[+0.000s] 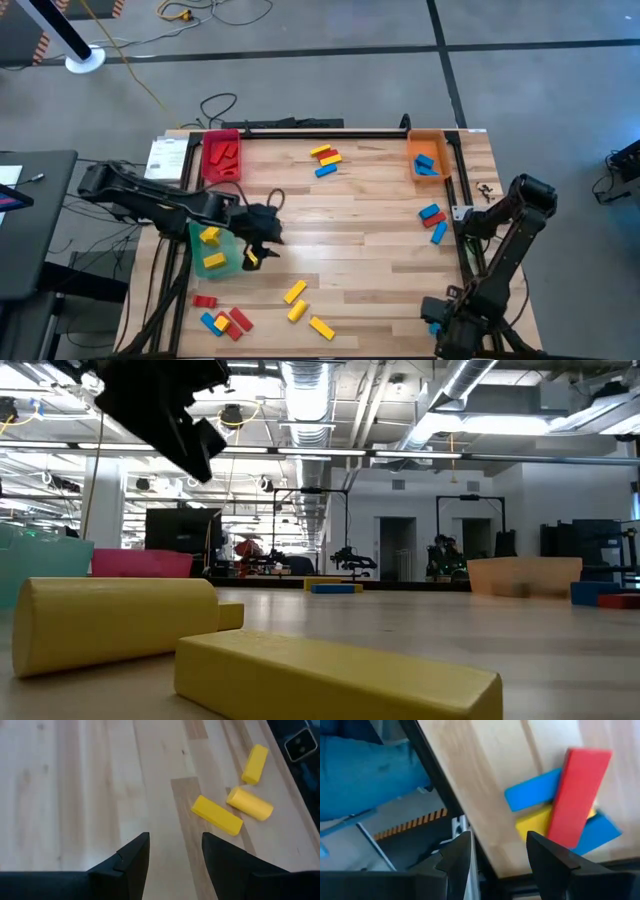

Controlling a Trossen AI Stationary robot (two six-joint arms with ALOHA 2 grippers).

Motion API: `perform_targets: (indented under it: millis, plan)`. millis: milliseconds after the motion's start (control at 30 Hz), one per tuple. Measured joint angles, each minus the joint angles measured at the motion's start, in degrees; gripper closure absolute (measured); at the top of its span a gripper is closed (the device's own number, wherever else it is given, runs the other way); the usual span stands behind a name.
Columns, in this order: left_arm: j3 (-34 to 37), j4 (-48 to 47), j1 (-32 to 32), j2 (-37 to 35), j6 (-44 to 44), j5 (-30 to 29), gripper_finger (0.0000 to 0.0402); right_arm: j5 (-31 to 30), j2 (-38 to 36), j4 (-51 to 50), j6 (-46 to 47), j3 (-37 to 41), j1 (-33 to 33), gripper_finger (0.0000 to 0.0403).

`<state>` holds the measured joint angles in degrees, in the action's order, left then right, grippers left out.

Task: Sort blocks
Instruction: Put the yellow block into the green bin

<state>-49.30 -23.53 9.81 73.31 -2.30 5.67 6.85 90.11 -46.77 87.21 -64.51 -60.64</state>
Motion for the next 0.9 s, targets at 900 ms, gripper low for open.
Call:
perform_targets:
  millis: [900]
  plan:
    - [-0.02,7.82,2.4,3.42,4.07,-0.11,0.0225,-2.22,0.04,17.03,33.12,14.33,-6.01,0.0164]
